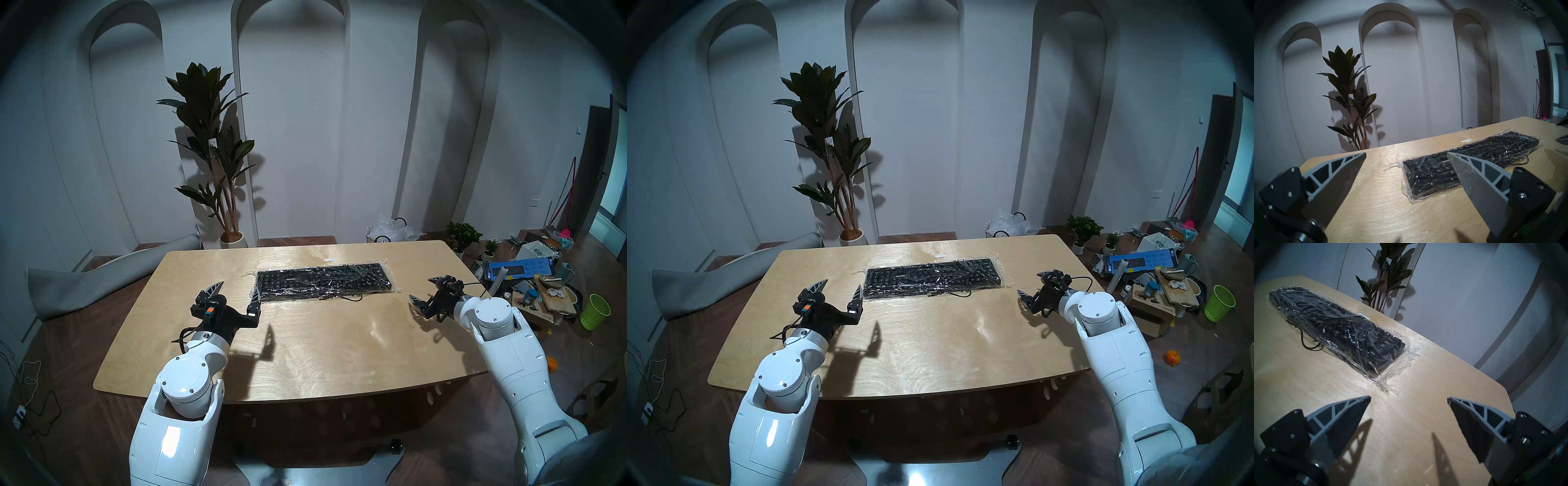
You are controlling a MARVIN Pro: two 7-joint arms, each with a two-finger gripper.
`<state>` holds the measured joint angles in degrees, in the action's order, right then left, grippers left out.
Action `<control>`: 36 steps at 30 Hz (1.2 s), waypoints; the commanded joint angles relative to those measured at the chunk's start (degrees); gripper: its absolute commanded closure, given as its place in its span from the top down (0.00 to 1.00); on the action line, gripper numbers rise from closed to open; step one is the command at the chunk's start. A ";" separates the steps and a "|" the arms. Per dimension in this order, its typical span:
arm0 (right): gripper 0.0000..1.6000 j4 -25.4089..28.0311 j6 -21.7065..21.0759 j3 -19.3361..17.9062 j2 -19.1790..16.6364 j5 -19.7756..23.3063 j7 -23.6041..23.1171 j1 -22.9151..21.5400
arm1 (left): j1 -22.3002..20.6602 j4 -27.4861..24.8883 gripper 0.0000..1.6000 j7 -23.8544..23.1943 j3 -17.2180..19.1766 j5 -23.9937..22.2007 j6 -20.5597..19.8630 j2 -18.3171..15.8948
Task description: Unwrap the new keyboard and set the wrapping aside
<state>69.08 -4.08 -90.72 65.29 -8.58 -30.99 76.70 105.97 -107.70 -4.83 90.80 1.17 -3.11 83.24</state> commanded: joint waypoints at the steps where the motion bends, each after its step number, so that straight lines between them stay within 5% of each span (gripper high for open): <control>1: 1.00 -3.02 0.26 1.88 2.21 -1.11 1.75 -5.66 | -1.56 -0.81 1.00 0.13 -0.02 -0.01 0.14 0.11; 15: 1.00 -16.86 1.50 5.50 4.10 -4.10 2.96 -13.92 | -2.33 -0.48 1.00 1.33 0.36 0.17 -0.13 0.25; 26: 1.00 -27.02 7.36 8.83 2.91 -4.76 -2.29 -17.02 | -3.35 -0.74 1.00 3.43 0.38 1.38 -0.88 0.74; 27: 0.57 -28.49 8.22 8.95 2.86 -4.76 -2.63 -17.45 | -3.41 -0.87 1.00 3.58 0.40 1.49 -0.94 0.79; 29: 0.00 -29.94 9.22 8.67 2.59 -3.99 -4.12 -17.65 | -3.51 -1.20 1.00 3.92 0.56 1.63 -0.93 0.90; 36: 0.00 -35.16 15.48 8.57 1.33 -1.91 -10.46 -21.13 | -3.52 -2.36 1.00 4.97 0.94 2.28 -1.66 1.21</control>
<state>39.86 7.00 -82.49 67.94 -11.97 -35.52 57.69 103.53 -107.69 -0.56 91.68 2.99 -4.17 84.22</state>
